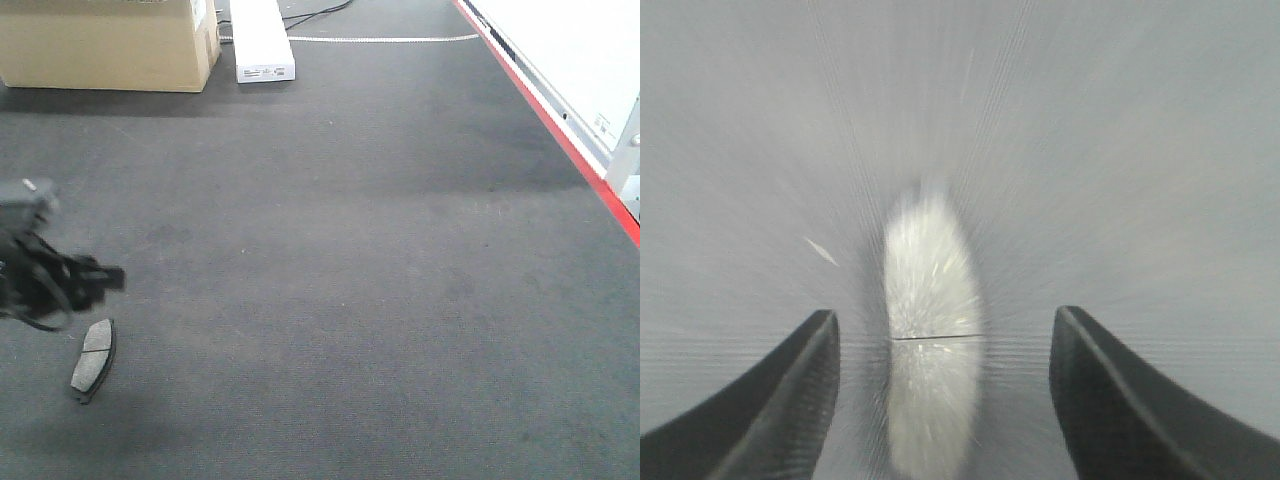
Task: Move and align brake pads A on conveyor
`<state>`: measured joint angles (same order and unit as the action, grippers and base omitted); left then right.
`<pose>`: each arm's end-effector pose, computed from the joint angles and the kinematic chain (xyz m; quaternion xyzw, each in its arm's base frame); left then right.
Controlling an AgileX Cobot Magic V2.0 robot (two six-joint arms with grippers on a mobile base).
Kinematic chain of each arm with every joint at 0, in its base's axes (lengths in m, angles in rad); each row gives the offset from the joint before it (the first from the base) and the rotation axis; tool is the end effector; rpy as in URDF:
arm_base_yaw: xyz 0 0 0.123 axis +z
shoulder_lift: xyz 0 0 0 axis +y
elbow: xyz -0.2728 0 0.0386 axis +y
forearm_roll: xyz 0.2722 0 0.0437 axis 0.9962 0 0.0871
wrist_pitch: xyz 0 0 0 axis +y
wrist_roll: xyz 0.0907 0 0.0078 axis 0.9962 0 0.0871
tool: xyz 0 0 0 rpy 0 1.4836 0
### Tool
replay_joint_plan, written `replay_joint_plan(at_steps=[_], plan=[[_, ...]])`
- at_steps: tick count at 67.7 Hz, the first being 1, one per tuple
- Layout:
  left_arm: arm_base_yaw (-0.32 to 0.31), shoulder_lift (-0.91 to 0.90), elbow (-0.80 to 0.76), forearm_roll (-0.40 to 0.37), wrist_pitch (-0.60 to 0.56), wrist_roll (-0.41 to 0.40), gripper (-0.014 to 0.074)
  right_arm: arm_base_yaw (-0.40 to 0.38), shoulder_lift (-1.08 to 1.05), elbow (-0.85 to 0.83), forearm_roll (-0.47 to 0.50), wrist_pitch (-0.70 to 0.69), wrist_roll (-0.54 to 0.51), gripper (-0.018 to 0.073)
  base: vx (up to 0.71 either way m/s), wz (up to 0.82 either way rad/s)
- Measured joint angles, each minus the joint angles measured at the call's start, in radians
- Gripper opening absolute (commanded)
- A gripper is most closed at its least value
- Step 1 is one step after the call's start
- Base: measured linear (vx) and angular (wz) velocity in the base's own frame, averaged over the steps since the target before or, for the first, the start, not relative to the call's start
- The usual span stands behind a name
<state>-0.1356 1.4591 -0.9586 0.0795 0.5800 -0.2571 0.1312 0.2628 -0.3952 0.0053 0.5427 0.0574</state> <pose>0.3150 -0.0390 0.2299 -0.0325 0.9576 -0.0258 0.2850 0.0961 0.0129 0.2814 -0.0289 0.8111 0.0574 0.5813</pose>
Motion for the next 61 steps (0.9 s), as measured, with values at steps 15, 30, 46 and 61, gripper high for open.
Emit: replay_joint_plan(at_steps=[15, 30, 46, 61], plan=[[0.000, -0.301, 0.098, 0.000, 0.017, 0.009, 0.0451, 0.000, 0.000, 0.000, 0.000, 0.000, 0.000, -0.0007, 0.00, 0.00], [0.000, -0.622, 0.286, 0.000, 0.002, 0.018, 0.0451, 0.000, 0.000, 0.000, 0.000, 0.000, 0.000, -0.0007, 0.00, 0.00], [0.000, -0.957, 0.446, 0.000, -0.006, 0.037, 0.0451, 0.000, 0.000, 0.000, 0.000, 0.000, 0.000, -0.0007, 0.00, 0.00], [0.000, -1.186, 0.542, 0.000, 0.012, 0.038, 0.0451, 0.000, 0.000, 0.000, 0.000, 0.000, 0.000, -0.0007, 0.00, 0.00]])
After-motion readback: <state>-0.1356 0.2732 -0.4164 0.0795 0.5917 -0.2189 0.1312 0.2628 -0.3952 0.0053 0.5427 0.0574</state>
